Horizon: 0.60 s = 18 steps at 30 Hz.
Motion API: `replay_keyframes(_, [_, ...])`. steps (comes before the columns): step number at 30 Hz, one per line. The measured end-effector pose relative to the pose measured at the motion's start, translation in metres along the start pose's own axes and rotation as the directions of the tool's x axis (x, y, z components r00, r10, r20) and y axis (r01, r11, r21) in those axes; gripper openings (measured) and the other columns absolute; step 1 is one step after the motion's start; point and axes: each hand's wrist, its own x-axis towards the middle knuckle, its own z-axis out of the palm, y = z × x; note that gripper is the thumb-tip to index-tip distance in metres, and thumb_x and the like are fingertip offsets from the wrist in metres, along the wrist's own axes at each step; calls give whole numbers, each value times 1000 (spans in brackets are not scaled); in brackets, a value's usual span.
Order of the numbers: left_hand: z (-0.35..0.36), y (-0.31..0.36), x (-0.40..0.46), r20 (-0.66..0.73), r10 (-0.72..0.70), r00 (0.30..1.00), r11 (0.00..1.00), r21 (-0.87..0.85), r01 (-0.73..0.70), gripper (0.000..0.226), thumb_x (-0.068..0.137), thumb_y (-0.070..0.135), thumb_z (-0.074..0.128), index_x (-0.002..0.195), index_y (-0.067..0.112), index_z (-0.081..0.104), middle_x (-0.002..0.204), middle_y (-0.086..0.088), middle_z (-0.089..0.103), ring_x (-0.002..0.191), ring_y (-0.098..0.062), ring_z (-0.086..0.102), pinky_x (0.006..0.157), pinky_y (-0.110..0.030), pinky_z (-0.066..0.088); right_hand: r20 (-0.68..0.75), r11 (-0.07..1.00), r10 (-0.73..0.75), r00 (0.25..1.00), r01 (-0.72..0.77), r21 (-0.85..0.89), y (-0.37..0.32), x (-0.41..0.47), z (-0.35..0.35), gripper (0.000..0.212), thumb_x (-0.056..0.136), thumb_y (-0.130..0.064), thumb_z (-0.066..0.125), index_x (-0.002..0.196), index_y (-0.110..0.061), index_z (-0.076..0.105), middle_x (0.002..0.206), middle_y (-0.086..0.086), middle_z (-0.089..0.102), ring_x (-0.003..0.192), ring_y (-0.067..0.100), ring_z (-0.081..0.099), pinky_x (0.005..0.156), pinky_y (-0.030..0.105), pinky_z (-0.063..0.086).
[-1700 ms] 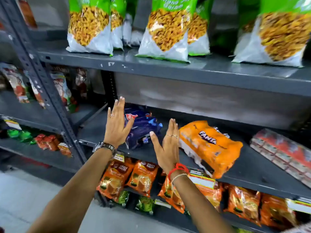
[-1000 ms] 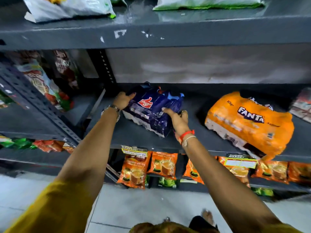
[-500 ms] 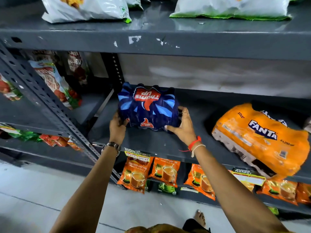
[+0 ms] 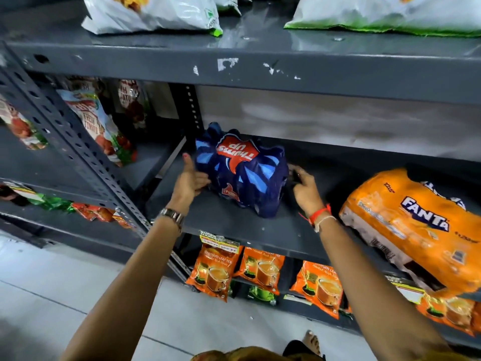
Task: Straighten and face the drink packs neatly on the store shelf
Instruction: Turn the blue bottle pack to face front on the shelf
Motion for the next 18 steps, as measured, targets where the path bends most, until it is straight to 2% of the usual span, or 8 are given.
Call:
replay_keyframes(2, [10, 25, 4, 61, 28, 998, 998, 51, -31, 90, 89, 63, 0, 111, 1, 62, 116, -20, 59, 97, -23, 59, 86, -31, 41, 48, 999, 14, 999, -16, 45, 7, -21, -1, 49, 77, 26, 22, 113, 16, 54, 74, -11, 75, 74, -2, 66, 68, 12, 52])
replay_keyframes(6, [21, 69, 17, 211, 131, 969, 949, 255, -184, 107, 75, 81, 3, 114, 1, 63, 78, -4, 74, 55, -8, 67, 60, -24, 49, 248, 995, 44, 968, -63, 71, 10, -68, 28, 48, 75, 31, 23, 111, 22, 53, 99, 14, 64, 69, -2, 68, 66, 13, 54])
replay_keyframes(7, [22, 80, 22, 260, 112, 959, 917, 345, -201, 108, 70, 86, 8, 119, 6, 61, 95, -10, 76, 78, -18, 73, 74, -33, 53, 317, 996, 39, 947, -63, 66, 8, -75, 38, 51, 75, 32, 24, 115, 18, 52, 107, 15, 61, 77, 0, 69, 71, 14, 55])
replay_keyframes(8, [25, 90, 27, 305, 73, 950, 881, 427, -204, 106, 70, 87, 12, 134, 10, 47, 127, -20, 61, 115, -31, 61, 98, -46, 46, 384, 997, 40, 922, -65, 52, 5, -79, 47, 54, 76, 32, 24, 121, 14, 50, 117, 16, 58, 91, 6, 67, 79, 15, 54])
replay_keyframes(10, [32, 103, 32, 324, 19, 946, 812, 547, -204, 112, 65, 91, 25, 143, 11, 30, 152, -22, 27, 140, -39, 26, 117, -49, 20, 522, 999, 29, 853, -46, 20, -3, -81, 64, 58, 80, 29, 25, 131, 7, 42, 135, 12, 47, 119, 16, 51, 100, 21, 45])
replay_keyframes(14, [57, 120, 20, 452, 36, 891, 653, 664, -364, 126, 43, 98, 30, 140, 18, 41, 150, -9, 40, 139, -30, 35, 118, -43, 21, 684, 995, 45, 728, 31, -99, -18, -70, 95, 69, 83, 21, 27, 145, -8, 22, 156, 6, 22, 142, 12, 20, 117, 33, 19])
replay_keyframes(16, [66, 118, 12, 478, 27, 878, 488, 761, -429, 107, 59, 93, 17, 133, 22, 48, 139, -7, 53, 133, -28, 41, 117, -43, 20, 684, 991, 65, 727, 31, -127, -20, -67, 105, 71, 83, 17, 32, 147, -13, 19, 158, 1, 19, 145, 12, 16, 117, 33, 20])
replay_keyframes(18, [62, 114, 10, 463, 173, 869, 351, 796, -494, 80, 79, 78, 17, 108, 19, 61, 101, -6, 67, 113, -27, 54, 116, -45, 19, 621, 993, 19, 784, 60, -106, -17, -70, 101, 66, 84, 14, 39, 144, -11, 29, 153, 3, 31, 140, 13, 27, 112, 28, 29])
